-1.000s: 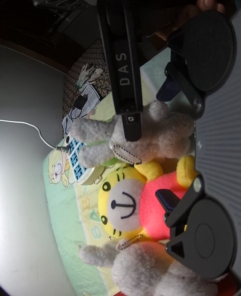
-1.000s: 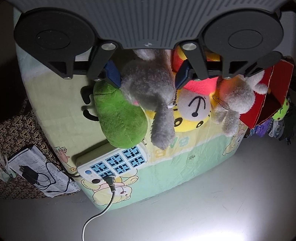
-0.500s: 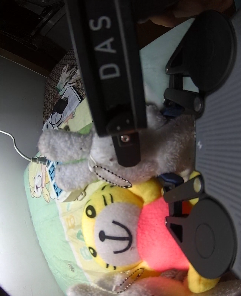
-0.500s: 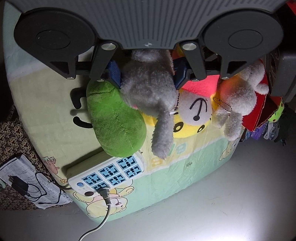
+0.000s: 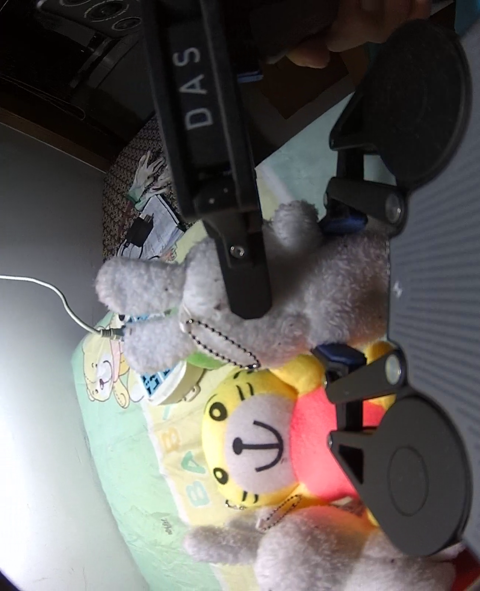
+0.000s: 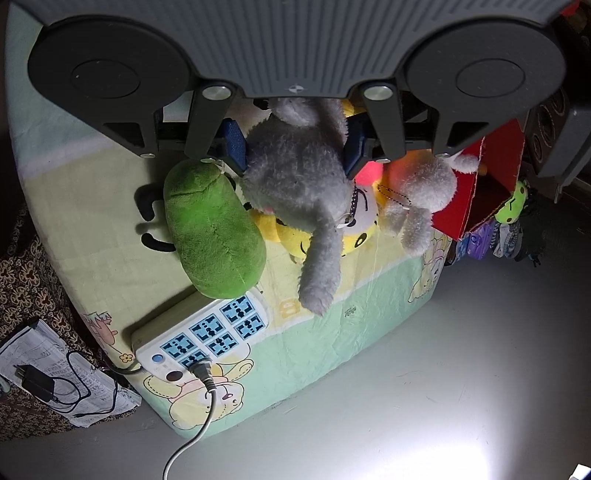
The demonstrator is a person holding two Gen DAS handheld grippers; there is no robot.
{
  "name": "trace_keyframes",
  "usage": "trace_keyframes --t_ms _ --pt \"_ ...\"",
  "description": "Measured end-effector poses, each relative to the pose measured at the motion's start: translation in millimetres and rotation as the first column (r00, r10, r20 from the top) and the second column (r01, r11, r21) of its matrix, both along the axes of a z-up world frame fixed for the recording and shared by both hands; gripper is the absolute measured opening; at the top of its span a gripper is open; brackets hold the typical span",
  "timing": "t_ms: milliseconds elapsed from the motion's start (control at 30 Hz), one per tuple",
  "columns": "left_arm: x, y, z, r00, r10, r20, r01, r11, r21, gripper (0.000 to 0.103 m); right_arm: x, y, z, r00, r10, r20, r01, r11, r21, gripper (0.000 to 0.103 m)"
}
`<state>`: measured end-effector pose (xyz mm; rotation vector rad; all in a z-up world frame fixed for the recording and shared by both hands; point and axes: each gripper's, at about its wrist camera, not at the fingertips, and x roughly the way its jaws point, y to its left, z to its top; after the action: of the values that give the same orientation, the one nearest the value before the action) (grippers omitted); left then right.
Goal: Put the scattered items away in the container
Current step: 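Grasp the grey plush bunny by its body with the right gripper, then lift the grey bunny and carry it over the red cardboard box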
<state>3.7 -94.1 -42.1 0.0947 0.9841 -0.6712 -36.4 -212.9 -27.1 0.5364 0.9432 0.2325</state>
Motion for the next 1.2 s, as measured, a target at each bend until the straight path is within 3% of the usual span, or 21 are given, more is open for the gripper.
trace_keyframes --t_ms 333,800,1200 --pt "-14.0 39.0 43.8 0.986 0.126 0.106 -0.129 0.991 0.02 0.058 1.7 42.6 34.6 0.987 0.092 0.131 -0.094 0.996 0.005 0.057" --pt "-24.5 148.6 91.2 0.93 0.298 0.216 -0.297 0.954 -0.039 0.058 26.4 149.7 69.4 0.949 0.2 0.244 -0.211 0.977 0.018 0.057" --pt "-11.5 281.5 76.4 0.874 0.429 0.228 -0.441 0.897 0.004 0.058 64.2 281.0 55.2 0.94 0.261 0.22 -0.29 0.95 0.114 0.058"
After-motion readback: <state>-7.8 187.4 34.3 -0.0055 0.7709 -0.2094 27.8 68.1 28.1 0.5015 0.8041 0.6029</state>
